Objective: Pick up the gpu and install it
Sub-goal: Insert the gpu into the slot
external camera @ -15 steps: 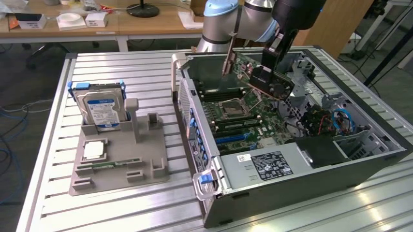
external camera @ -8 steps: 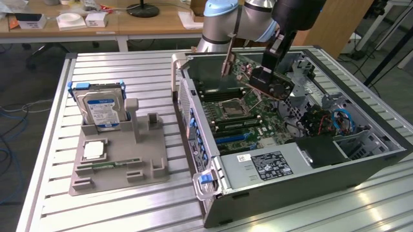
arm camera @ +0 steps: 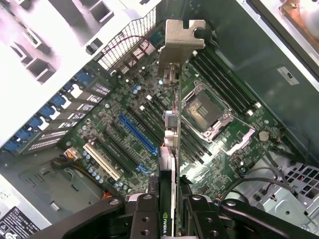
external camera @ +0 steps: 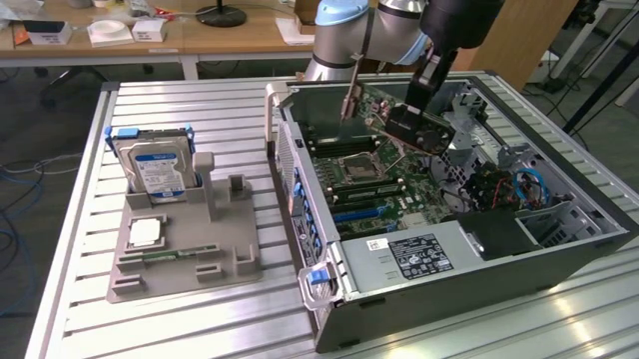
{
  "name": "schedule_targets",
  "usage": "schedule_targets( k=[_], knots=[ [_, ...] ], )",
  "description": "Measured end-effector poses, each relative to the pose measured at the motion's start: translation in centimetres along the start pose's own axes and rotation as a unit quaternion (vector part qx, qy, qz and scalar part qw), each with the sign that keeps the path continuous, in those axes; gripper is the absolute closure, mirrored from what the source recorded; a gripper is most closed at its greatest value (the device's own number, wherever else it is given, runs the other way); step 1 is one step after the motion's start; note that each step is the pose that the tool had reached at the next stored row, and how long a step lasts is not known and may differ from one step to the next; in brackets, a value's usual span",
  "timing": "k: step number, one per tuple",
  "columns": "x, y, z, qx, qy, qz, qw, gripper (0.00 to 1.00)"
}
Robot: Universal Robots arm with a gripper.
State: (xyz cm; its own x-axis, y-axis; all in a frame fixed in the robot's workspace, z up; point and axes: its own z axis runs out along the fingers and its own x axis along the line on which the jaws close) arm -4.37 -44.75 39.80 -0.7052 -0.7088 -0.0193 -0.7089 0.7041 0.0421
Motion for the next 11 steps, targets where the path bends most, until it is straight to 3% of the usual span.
schedule_targets(
  k=[6, 8, 11],
  knots=[
    [0.00, -0.01, 0.13, -0.0003, 0.0008, -0.018, 0.9998, 0.74],
    [0.00, -0.01, 0.27, -0.0008, 0.0017, -0.040, 0.9992, 0.74],
    [0.01, -0.02, 0.34, -0.0010, 0.0021, -0.050, 0.9987, 0.74]
  ],
)
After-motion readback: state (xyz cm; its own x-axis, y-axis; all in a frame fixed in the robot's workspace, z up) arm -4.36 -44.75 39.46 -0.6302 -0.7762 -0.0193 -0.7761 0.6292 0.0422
